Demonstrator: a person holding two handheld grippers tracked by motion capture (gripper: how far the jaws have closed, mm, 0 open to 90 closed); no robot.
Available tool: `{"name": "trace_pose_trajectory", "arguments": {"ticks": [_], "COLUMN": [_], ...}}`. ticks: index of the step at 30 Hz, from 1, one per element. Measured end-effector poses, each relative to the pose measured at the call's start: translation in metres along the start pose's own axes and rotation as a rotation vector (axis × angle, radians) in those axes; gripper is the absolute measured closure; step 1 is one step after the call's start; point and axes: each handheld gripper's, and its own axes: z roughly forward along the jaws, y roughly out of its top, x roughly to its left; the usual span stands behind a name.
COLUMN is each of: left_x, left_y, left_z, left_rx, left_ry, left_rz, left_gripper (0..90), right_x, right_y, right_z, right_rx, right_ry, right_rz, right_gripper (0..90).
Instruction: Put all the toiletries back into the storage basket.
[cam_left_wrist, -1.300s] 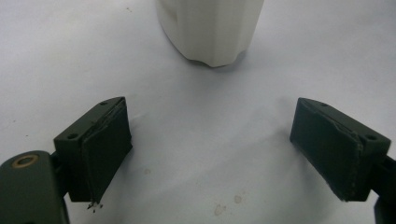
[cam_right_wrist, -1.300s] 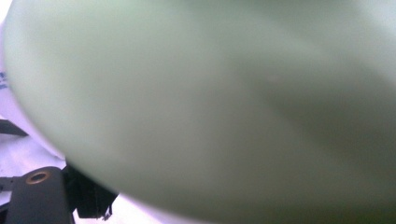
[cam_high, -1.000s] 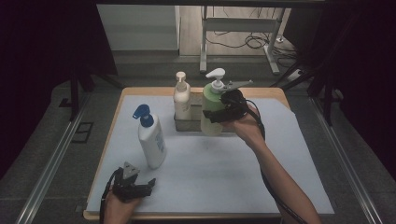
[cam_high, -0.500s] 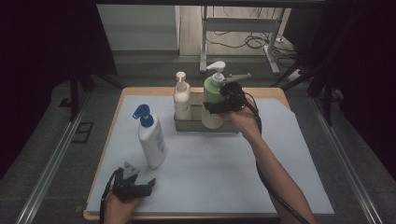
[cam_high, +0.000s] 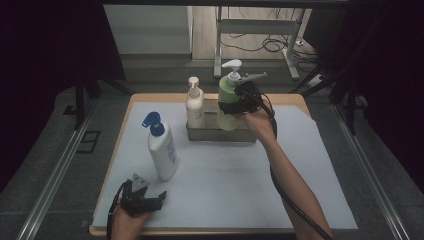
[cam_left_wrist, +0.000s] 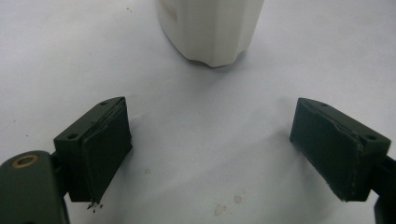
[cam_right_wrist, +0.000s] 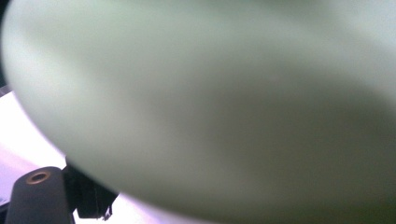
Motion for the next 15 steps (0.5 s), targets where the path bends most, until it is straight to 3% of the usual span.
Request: {"name": "trace_pose_trajectory", "arguments": {"ticks": [15], "left_x": [0.0], "left_y": [0.0], "left_z": [0.0], "left_rx": [0.0], "left_ry": [0.0], "left_rz": [0.0], "left_gripper": [12.1], "right_x": [-0.006], "right_y": [-0.004], "right_z": [0.019], "right_rx": [0.008], "right_ry": [-0.019], "right_rz": [0.002], "right_gripper": [12.5]}}
